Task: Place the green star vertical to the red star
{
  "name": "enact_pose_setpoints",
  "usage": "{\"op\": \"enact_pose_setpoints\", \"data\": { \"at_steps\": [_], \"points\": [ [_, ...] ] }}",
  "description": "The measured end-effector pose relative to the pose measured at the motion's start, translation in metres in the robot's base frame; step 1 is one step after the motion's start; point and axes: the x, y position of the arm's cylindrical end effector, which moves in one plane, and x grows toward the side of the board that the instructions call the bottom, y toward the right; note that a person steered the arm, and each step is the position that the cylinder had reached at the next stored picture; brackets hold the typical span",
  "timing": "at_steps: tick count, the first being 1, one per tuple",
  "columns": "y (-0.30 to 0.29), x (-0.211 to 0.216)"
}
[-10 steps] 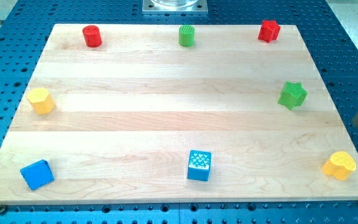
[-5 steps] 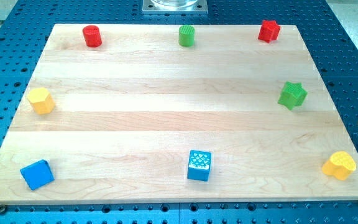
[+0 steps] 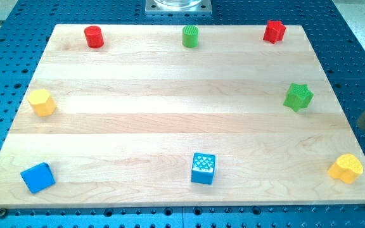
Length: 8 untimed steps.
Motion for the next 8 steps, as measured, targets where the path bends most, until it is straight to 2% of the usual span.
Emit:
{"op": "enact_pose_setpoints", "data": {
  "at_steps": [3, 5, 7, 8],
  "points": [
    [-0.024, -0.081],
    [-0.091, -0.136],
    [-0.173, -0.145],
    [-0.189, -0.145]
  ]
}}
